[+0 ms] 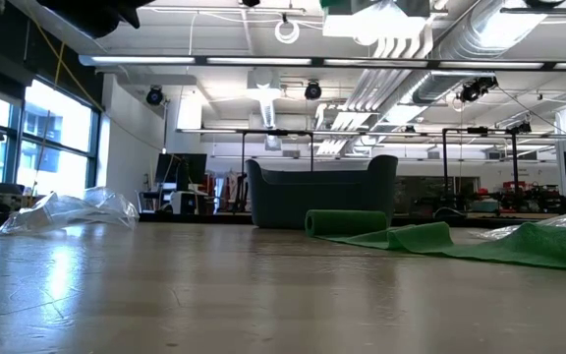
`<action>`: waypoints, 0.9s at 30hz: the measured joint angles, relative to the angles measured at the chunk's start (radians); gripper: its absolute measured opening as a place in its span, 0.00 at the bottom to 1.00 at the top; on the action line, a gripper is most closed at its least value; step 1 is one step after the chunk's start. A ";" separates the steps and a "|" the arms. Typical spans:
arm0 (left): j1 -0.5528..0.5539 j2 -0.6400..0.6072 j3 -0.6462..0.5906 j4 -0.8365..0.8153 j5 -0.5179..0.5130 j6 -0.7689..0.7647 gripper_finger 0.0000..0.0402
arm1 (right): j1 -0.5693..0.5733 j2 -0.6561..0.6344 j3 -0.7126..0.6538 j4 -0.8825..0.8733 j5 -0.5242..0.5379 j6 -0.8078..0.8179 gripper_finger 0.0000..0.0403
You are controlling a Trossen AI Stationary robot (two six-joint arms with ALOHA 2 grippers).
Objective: Roll bandage
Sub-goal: Roll the light green bandage
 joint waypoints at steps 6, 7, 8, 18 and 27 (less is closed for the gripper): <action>0.000 0.000 0.000 0.000 -0.001 -0.004 0.00 | -0.004 0.039 0.000 0.150 0.087 -0.100 0.49; 0.000 0.000 0.000 0.000 -0.002 -0.005 0.00 | -0.009 0.044 0.000 0.173 0.087 -0.116 0.49; 0.001 0.000 0.000 0.000 -0.001 -0.007 0.00 | -0.011 0.050 0.000 0.198 0.087 -0.130 0.49; 0.002 0.000 0.000 0.003 0.006 -0.019 0.00 | -0.047 0.090 -0.001 0.246 0.088 -0.193 0.11; -0.002 -0.020 -0.002 0.032 0.006 -0.009 0.00 | -0.064 0.105 -0.001 0.181 0.015 -0.123 0.00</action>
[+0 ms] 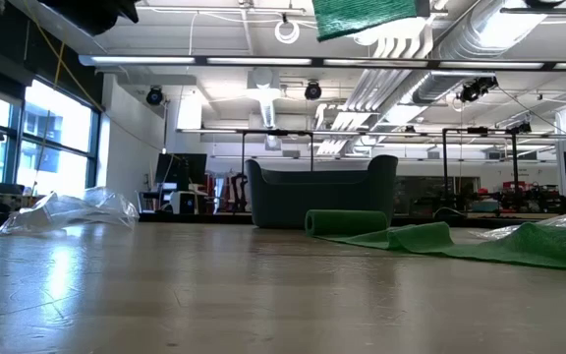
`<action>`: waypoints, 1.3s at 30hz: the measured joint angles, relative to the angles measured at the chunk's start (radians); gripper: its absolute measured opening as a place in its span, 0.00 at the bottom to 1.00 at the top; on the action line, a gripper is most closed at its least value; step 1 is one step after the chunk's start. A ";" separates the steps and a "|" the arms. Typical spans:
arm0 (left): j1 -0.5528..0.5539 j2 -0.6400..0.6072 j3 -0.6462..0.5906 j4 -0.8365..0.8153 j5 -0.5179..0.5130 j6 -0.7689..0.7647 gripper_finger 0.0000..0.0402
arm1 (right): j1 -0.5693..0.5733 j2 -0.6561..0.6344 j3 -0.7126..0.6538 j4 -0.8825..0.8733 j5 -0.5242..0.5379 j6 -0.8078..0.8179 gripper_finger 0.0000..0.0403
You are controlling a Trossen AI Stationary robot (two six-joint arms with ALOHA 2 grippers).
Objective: Roll bandage
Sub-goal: Roll the light green bandage
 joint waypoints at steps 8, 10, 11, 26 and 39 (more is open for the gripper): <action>0.000 -0.085 0.000 -0.104 -0.121 0.087 0.00 | 0.011 0.001 0.000 -0.109 -0.120 0.120 0.00; 0.000 -0.100 -0.001 -0.117 -0.138 0.098 0.00 | 0.011 0.009 0.000 -0.110 -0.159 0.134 0.00; 0.000 -0.104 -0.001 -0.117 -0.139 0.104 0.00 | 0.011 0.017 0.000 -0.104 -0.167 0.135 0.00; 0.000 -0.102 0.000 -0.198 -0.142 0.119 0.00 | -0.050 0.023 -0.001 0.012 -0.177 0.188 0.00; -0.006 -0.101 0.000 -0.217 -0.141 0.121 0.00 | -0.050 -0.094 -0.002 -0.194 -0.161 0.231 0.41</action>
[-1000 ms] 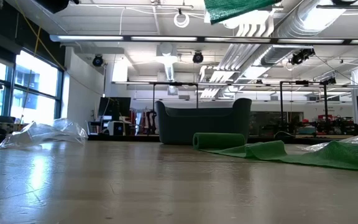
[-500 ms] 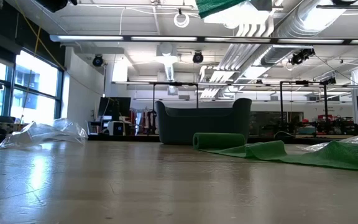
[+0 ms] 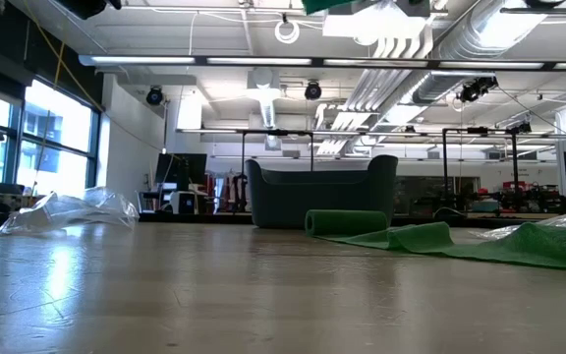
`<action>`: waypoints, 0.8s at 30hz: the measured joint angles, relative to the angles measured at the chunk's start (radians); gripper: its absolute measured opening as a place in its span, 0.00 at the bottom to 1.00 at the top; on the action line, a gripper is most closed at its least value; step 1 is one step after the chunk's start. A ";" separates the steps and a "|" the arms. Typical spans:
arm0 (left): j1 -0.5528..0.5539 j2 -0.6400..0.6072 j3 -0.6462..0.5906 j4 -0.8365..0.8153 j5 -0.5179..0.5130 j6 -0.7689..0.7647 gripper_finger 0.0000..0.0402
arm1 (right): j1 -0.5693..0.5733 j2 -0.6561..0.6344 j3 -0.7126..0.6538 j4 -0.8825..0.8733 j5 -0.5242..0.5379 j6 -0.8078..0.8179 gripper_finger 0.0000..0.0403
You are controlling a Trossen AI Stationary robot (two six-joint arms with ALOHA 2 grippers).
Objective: Roll bandage
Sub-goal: Roll the light green bandage
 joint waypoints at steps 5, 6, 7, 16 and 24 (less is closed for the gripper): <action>-0.002 0.000 0.000 0.000 0.001 0.000 0.00 | 0.027 -0.108 0.000 -0.139 0.031 0.017 0.46; -0.002 0.000 0.000 0.000 0.001 0.000 0.00 | 0.045 -0.123 0.000 -0.147 0.033 -0.001 0.46; -0.002 0.000 0.000 -0.001 0.001 0.000 0.00 | 0.066 -0.135 0.000 -0.146 0.036 -0.025 0.46; -0.002 0.001 0.000 0.000 0.001 0.000 0.00 | 0.221 -0.078 0.000 0.094 0.248 -0.277 0.46; -0.002 0.001 0.000 0.004 0.001 -0.006 0.00 | 0.197 -0.034 0.000 0.153 0.312 -0.325 0.46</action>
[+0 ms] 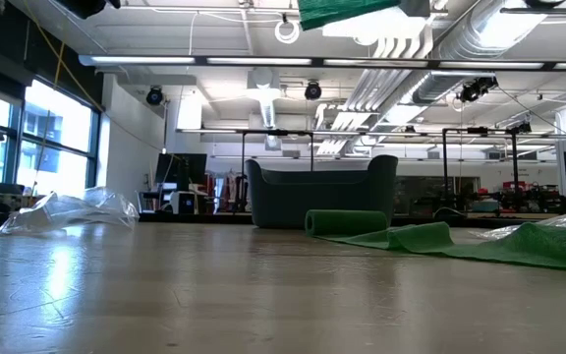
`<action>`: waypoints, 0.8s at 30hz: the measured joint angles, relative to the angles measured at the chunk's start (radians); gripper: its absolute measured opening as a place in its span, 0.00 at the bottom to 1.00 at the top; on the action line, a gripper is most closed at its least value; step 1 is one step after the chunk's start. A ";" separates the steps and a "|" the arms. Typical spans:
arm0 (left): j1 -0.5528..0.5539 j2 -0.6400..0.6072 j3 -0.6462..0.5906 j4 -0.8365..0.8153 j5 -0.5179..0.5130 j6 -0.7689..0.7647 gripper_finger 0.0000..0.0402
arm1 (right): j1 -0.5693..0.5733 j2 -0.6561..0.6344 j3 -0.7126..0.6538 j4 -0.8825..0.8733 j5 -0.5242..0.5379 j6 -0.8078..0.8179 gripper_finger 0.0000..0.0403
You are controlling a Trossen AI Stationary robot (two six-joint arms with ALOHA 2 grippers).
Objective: Roll bandage
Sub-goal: Roll the light green bandage
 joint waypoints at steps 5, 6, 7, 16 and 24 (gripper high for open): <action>0.000 0.000 0.000 0.000 0.000 -0.002 0.00 | 0.000 0.002 0.000 0.019 0.033 -0.051 0.46; 0.000 0.000 0.000 -0.001 0.000 -0.002 0.00 | 0.000 0.002 0.000 0.023 0.040 -0.057 0.45; 0.000 0.000 0.000 -0.002 0.000 -0.003 0.00 | 0.000 0.002 0.000 0.028 0.043 -0.065 0.45; 0.000 0.000 0.000 -0.003 0.000 -0.008 0.00 | -0.010 0.002 0.000 0.029 -0.004 -0.089 0.45; 0.000 0.000 0.000 -0.009 0.011 -0.046 0.00 | -0.078 0.025 0.000 0.034 -0.155 -0.083 0.45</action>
